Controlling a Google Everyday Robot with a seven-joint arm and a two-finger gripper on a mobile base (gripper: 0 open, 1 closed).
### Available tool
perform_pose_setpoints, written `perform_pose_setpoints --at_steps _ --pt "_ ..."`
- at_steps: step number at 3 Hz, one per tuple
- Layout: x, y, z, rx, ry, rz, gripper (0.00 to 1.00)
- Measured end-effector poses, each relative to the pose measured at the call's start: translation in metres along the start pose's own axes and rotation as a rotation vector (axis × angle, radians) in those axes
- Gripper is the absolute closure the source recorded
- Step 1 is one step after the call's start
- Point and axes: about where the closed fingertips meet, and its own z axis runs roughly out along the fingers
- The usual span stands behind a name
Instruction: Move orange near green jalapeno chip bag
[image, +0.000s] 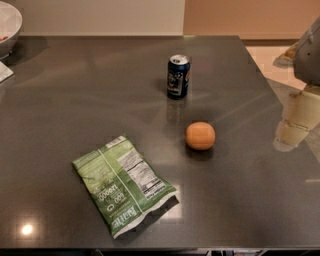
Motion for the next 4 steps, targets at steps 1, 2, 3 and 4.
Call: perform_pose_setpoints --at_steps 1,2,3,4 --pt "0.000 0.000 0.000 0.000 0.000 0.000 0.00" --pt "-0.005 -0.002 0.006 -0.003 -0.021 -0.004 0.00" --pt "-0.016 -0.003 0.024 -0.029 -0.078 -0.012 0.00" --pt "-0.031 -0.001 0.047 -0.066 -0.135 -0.025 0.00"
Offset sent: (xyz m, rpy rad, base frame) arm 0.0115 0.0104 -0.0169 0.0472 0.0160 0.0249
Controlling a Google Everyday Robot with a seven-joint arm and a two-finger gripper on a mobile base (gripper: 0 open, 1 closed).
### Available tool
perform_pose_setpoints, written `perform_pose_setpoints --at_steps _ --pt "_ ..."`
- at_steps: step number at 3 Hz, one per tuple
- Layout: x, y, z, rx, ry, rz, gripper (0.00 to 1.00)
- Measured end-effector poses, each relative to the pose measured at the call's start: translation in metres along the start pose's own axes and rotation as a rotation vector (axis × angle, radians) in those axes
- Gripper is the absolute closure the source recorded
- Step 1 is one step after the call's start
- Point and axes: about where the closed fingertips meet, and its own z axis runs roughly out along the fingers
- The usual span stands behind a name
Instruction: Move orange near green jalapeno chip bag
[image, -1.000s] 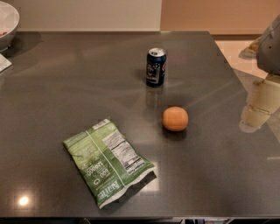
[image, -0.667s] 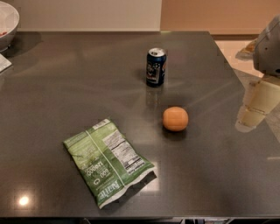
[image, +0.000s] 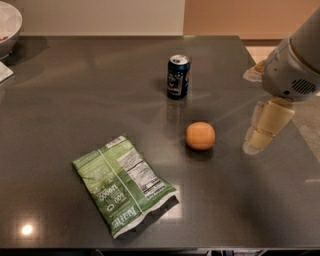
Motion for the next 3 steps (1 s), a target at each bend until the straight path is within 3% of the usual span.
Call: perform_pose_setpoints --at_steps 3 --pt "-0.014 -0.006 0.061 -0.094 -0.068 -0.008 0.00"
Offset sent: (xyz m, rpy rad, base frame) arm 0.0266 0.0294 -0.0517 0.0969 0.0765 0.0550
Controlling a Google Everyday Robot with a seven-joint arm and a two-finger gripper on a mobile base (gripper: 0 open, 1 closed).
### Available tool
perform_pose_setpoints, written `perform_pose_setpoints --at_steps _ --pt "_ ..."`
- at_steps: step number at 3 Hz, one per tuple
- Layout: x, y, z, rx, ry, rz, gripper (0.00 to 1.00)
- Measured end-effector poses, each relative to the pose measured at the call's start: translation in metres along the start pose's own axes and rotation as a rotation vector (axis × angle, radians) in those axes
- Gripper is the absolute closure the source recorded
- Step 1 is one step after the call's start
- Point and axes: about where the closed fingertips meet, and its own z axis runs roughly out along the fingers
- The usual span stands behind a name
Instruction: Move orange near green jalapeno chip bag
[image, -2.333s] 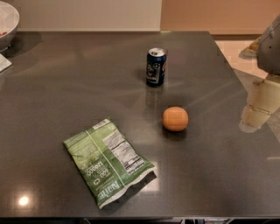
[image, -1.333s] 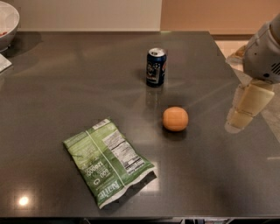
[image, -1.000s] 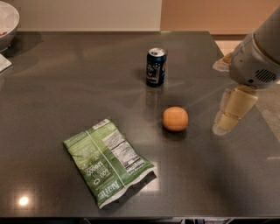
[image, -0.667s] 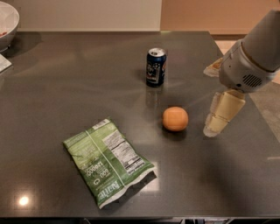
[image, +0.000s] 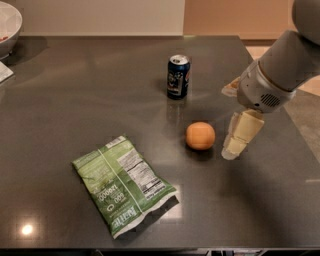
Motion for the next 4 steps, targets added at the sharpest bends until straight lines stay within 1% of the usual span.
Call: perform_pose_setpoints --at_steps 1,2,4 --pt "-0.007 0.001 0.017 -0.028 -0.024 -0.008 0.00" --pt "-0.015 0.000 0.032 -0.041 -0.047 -0.024 0.00" --pt "-0.023 0.003 0.055 -0.068 -0.060 -0.037 0.00"
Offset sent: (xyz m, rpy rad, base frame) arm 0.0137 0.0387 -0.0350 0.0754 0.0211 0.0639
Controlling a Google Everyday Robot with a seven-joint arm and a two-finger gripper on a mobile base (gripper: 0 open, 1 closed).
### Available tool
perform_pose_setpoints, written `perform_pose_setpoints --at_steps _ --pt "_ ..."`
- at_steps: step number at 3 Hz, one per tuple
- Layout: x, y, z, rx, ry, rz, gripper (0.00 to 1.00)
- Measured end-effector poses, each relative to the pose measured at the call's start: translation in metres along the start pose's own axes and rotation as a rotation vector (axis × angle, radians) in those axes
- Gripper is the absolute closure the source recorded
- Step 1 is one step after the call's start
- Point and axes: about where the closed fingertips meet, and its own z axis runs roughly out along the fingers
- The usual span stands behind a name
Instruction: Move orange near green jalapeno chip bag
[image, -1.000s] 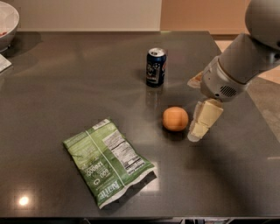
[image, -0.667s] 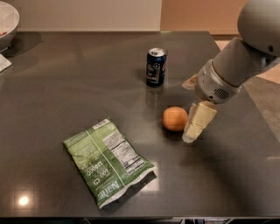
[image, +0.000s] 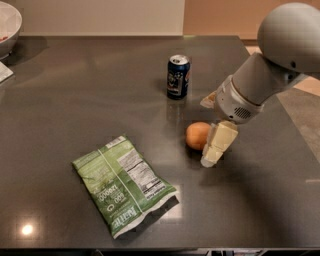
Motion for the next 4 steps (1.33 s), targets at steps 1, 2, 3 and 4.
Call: perform_pose_setpoints --at_steps 1,2,3,4 --pt "0.000 0.002 0.004 -0.010 0.001 -0.005 0.18" --pt "0.000 0.005 0.004 -0.019 0.000 -0.006 0.41" --pt "-0.001 0.008 0.003 -0.027 -0.002 -0.011 0.65" --pt "-0.014 0.019 0.001 -0.052 -0.026 -0.048 0.88"
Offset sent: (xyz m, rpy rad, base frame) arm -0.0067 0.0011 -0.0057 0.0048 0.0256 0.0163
